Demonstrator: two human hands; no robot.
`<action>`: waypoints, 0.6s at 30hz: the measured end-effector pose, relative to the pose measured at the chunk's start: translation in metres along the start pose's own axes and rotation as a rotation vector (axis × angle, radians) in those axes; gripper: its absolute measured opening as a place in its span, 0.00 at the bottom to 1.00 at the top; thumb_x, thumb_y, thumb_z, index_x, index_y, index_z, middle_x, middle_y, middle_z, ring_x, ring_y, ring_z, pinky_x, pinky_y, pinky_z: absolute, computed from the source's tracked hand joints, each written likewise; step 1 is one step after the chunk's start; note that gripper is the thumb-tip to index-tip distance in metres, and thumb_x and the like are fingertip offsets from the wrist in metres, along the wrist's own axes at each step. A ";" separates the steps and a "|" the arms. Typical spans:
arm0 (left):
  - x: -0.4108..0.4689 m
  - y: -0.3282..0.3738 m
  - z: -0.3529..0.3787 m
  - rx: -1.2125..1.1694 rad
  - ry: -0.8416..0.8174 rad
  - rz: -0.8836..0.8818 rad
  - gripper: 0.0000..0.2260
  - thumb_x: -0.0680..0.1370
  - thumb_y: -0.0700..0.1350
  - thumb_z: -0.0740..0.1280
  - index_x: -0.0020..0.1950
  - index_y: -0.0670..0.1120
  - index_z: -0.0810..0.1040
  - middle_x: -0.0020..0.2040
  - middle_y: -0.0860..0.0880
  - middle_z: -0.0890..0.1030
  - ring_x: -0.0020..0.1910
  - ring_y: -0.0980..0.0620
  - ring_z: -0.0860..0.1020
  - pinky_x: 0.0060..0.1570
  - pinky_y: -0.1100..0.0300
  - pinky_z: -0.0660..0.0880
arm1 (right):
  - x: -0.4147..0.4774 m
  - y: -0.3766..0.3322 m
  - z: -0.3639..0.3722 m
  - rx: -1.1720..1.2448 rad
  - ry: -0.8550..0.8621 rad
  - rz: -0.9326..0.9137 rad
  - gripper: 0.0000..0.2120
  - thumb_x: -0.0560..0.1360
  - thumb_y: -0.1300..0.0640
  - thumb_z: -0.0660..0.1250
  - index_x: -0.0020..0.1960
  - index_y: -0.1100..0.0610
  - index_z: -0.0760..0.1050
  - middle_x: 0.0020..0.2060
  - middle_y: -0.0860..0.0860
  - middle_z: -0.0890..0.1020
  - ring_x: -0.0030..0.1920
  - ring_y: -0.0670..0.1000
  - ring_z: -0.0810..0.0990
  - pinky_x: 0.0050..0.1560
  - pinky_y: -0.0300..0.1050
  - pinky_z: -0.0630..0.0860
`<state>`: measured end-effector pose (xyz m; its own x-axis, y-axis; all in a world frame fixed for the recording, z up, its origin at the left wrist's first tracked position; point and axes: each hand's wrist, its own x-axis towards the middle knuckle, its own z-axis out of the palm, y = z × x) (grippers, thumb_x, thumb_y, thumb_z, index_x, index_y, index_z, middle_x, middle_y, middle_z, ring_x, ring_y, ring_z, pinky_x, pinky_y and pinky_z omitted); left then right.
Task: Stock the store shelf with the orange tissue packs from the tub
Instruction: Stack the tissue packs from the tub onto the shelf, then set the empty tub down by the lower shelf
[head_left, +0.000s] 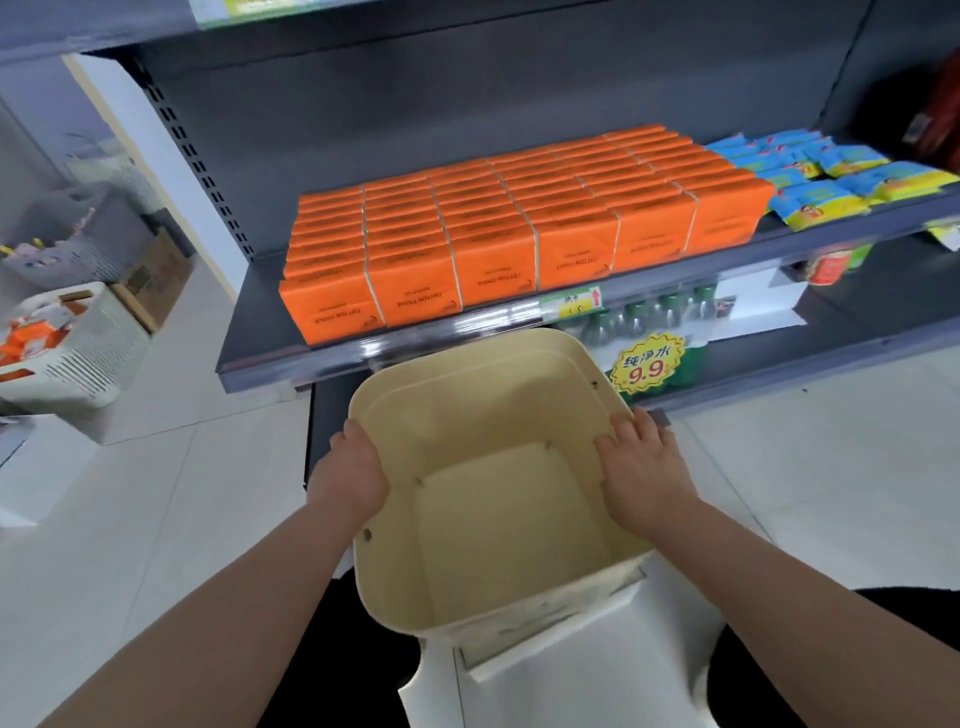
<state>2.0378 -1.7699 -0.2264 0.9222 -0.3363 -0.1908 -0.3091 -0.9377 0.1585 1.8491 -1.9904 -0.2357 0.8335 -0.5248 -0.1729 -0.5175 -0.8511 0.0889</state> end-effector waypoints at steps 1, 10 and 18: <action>-0.005 0.001 -0.001 -0.010 -0.001 0.004 0.18 0.76 0.36 0.59 0.65 0.38 0.62 0.61 0.39 0.70 0.53 0.39 0.76 0.44 0.51 0.70 | -0.005 0.001 0.001 0.017 0.005 0.017 0.23 0.76 0.55 0.60 0.70 0.55 0.63 0.73 0.57 0.57 0.75 0.61 0.49 0.72 0.56 0.55; -0.043 0.004 0.005 -0.177 0.079 0.036 0.14 0.71 0.38 0.61 0.56 0.40 0.69 0.52 0.42 0.75 0.46 0.43 0.76 0.41 0.52 0.74 | -0.033 0.020 -0.003 0.117 0.006 0.068 0.21 0.74 0.60 0.60 0.67 0.56 0.67 0.71 0.57 0.62 0.73 0.60 0.56 0.67 0.56 0.63; -0.076 0.027 0.008 -0.004 -0.041 -0.022 0.15 0.76 0.38 0.59 0.63 0.37 0.65 0.59 0.38 0.70 0.54 0.39 0.76 0.50 0.51 0.74 | -0.042 0.041 -0.010 0.147 -0.013 0.061 0.20 0.72 0.59 0.61 0.64 0.53 0.70 0.66 0.54 0.67 0.71 0.57 0.59 0.66 0.54 0.65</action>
<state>1.9568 -1.7707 -0.2156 0.9187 -0.3185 -0.2336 -0.2874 -0.9447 0.1577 1.7950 -2.0034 -0.2155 0.7978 -0.5740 -0.1846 -0.5903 -0.8060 -0.0448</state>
